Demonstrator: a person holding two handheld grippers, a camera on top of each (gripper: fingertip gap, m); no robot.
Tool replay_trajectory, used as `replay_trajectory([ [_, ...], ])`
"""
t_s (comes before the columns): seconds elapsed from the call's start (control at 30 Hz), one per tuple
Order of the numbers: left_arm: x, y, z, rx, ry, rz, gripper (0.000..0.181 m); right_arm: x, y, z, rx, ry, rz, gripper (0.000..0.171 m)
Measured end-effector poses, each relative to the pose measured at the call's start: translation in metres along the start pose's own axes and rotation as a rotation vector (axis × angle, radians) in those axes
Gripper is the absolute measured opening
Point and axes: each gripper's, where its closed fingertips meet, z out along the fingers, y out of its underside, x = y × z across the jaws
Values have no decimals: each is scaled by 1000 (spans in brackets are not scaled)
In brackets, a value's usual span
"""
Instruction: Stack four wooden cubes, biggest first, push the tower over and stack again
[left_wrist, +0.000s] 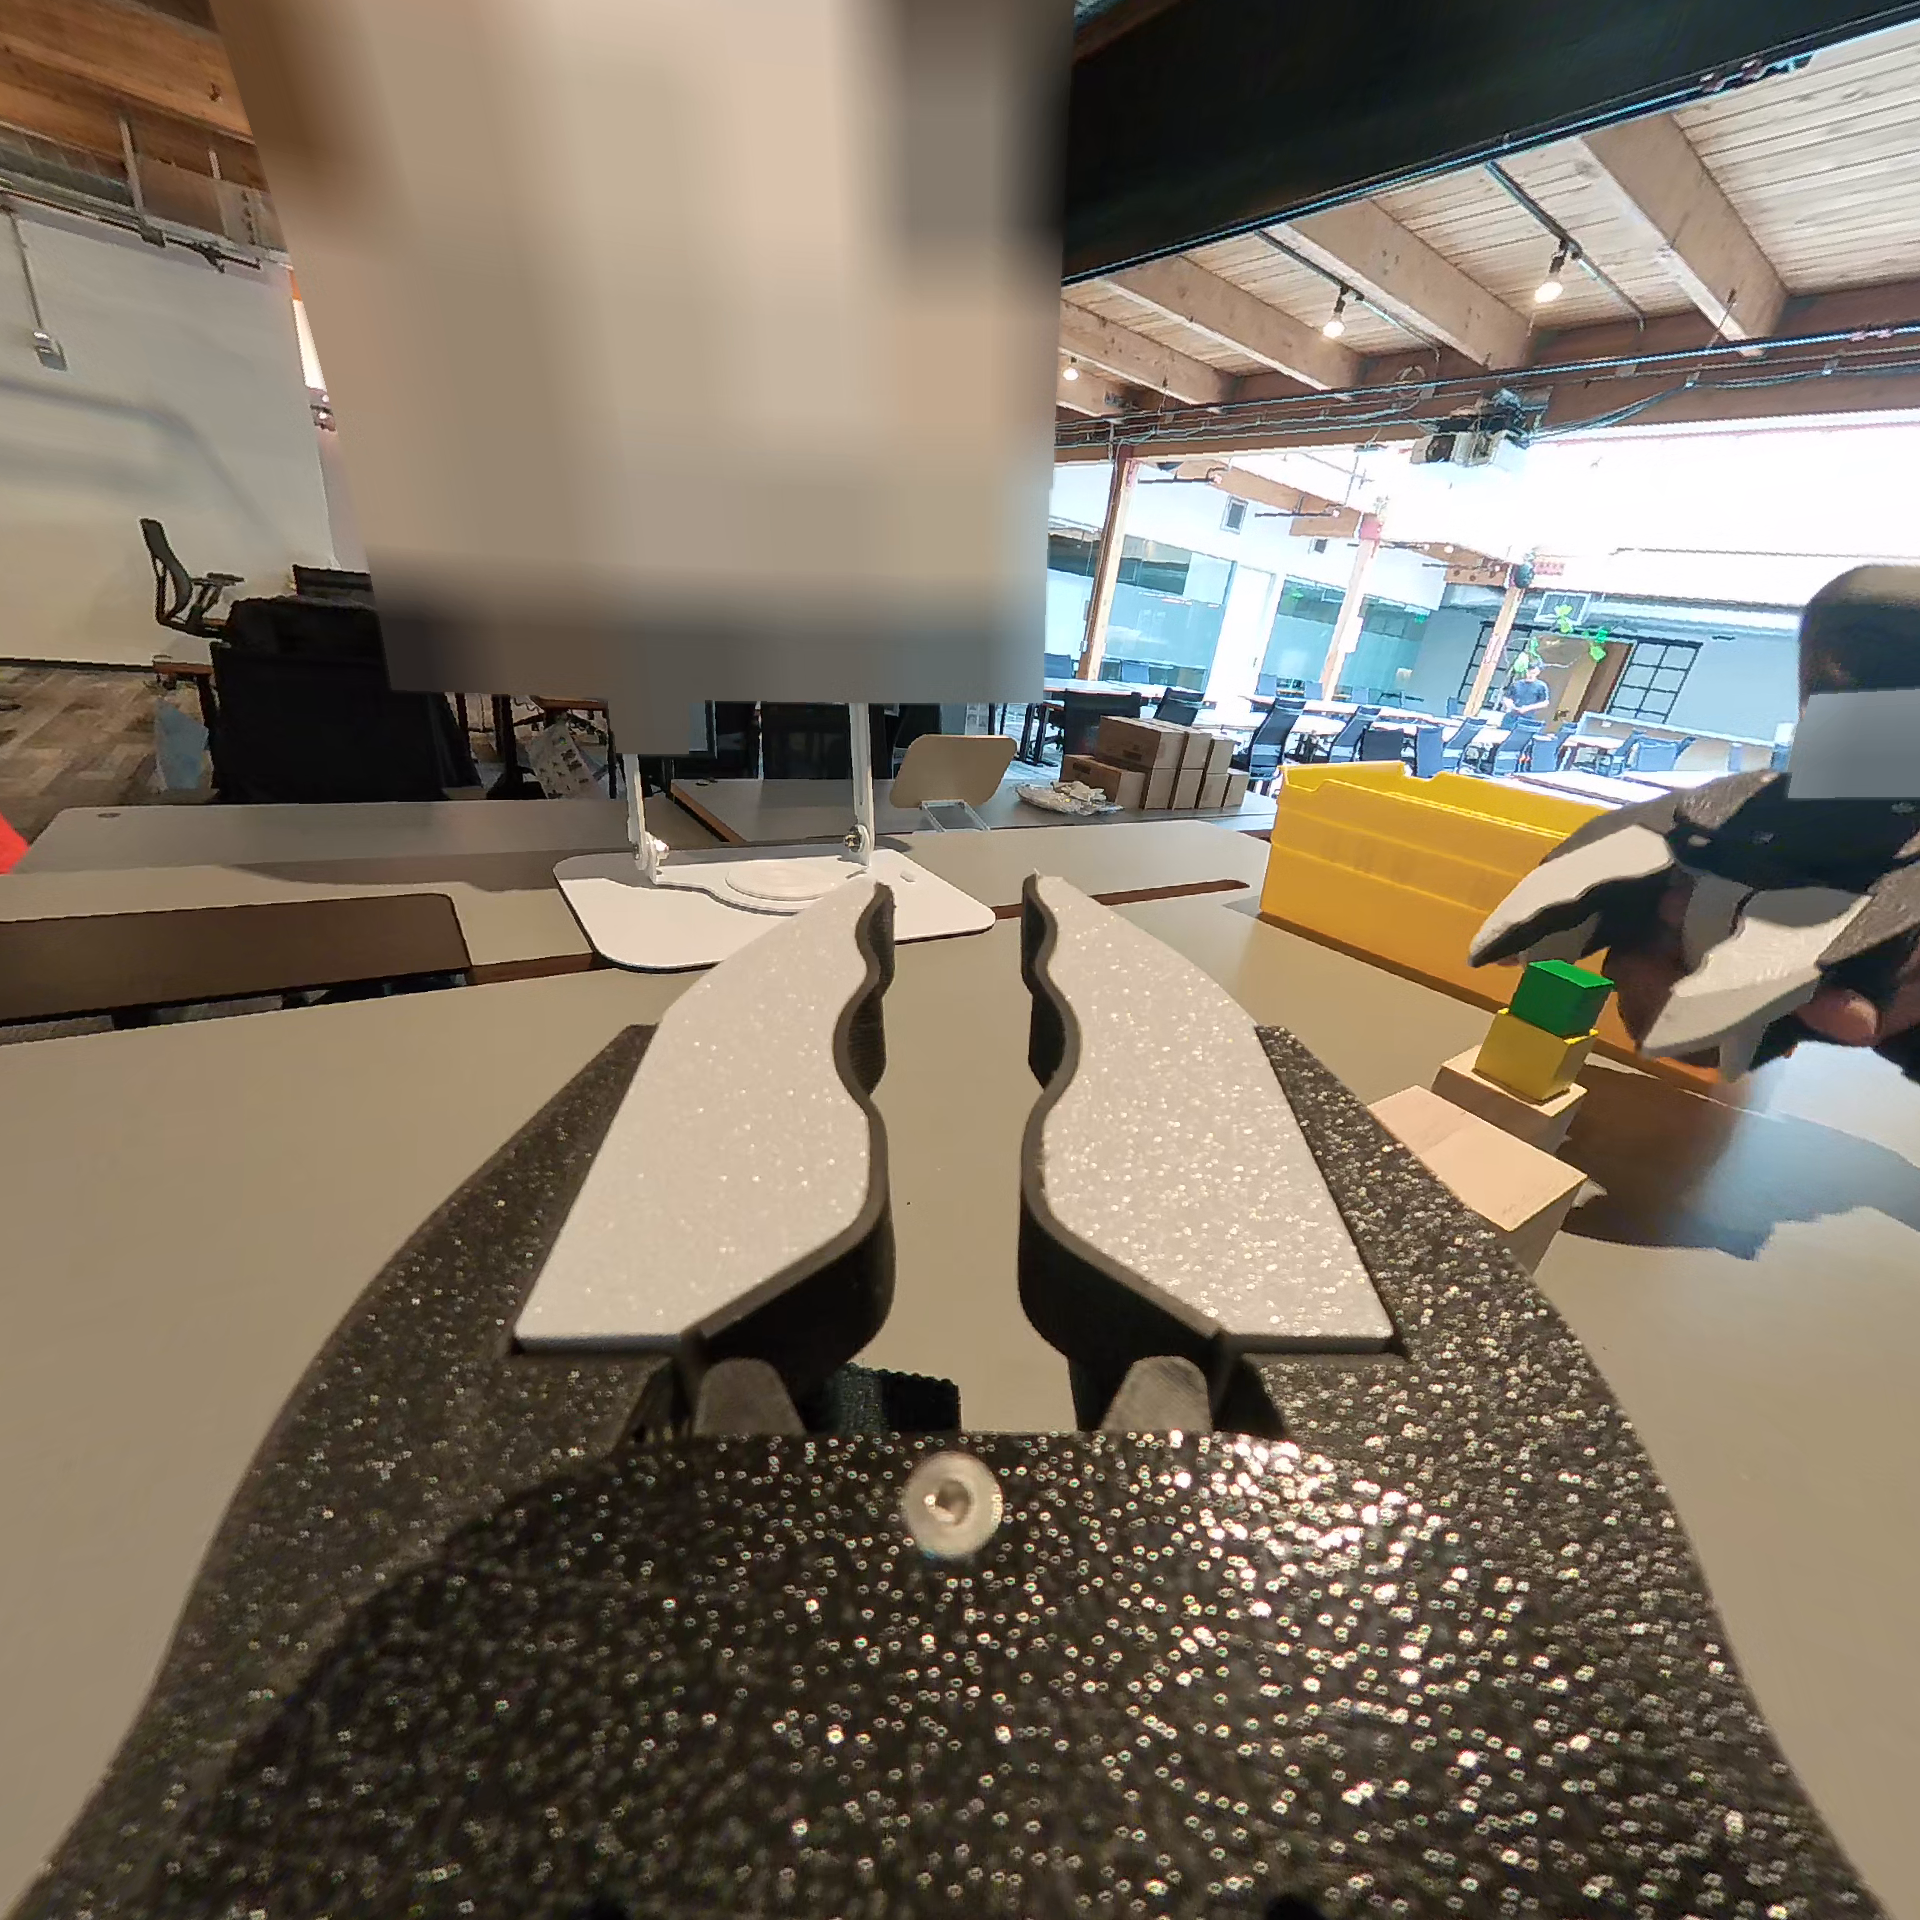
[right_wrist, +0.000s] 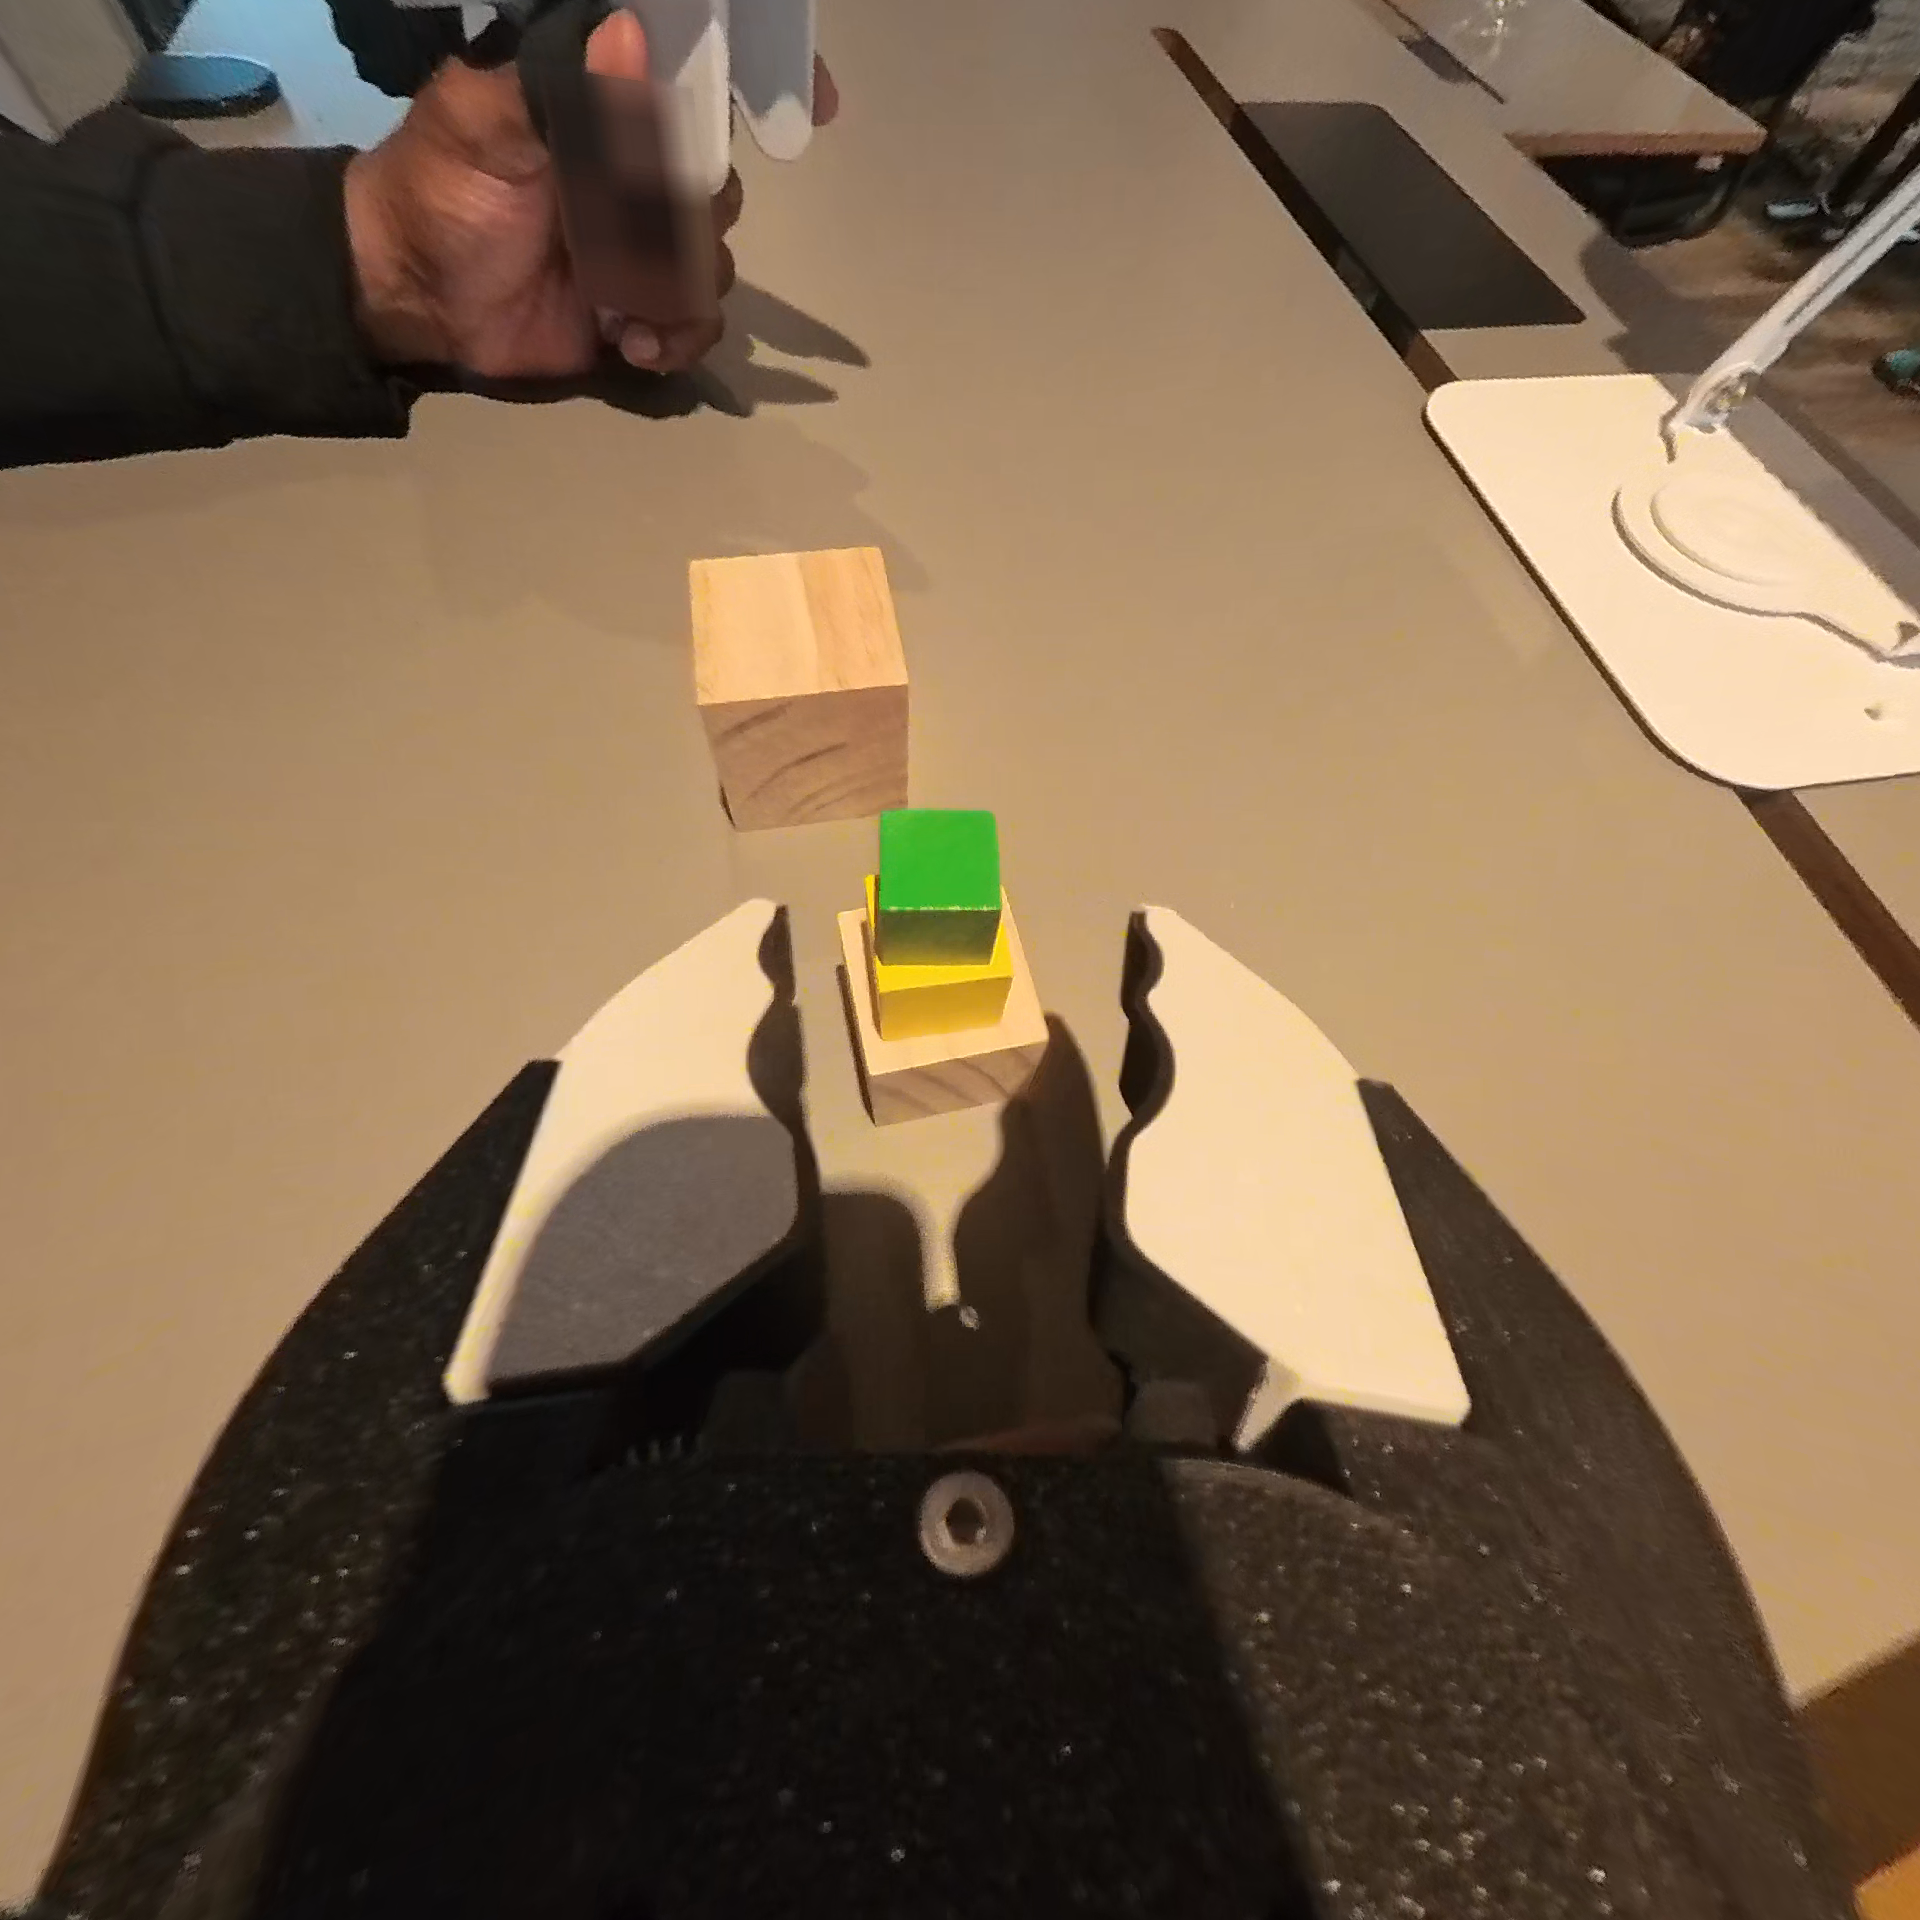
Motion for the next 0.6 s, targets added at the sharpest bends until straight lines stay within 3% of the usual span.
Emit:
replay_trajectory([
  [0.2,0,0,0,-3,-1,-4,22,-1,22,15,-54,-23,29,65],
  [0.43,-1,1,1,-6,-2,-8,22,-2,33,22,-77,-38,15,47],
  [0.6,-1,1,1,-7,-2,-9,22,-2,33,22,-68,-40,8,45],
])
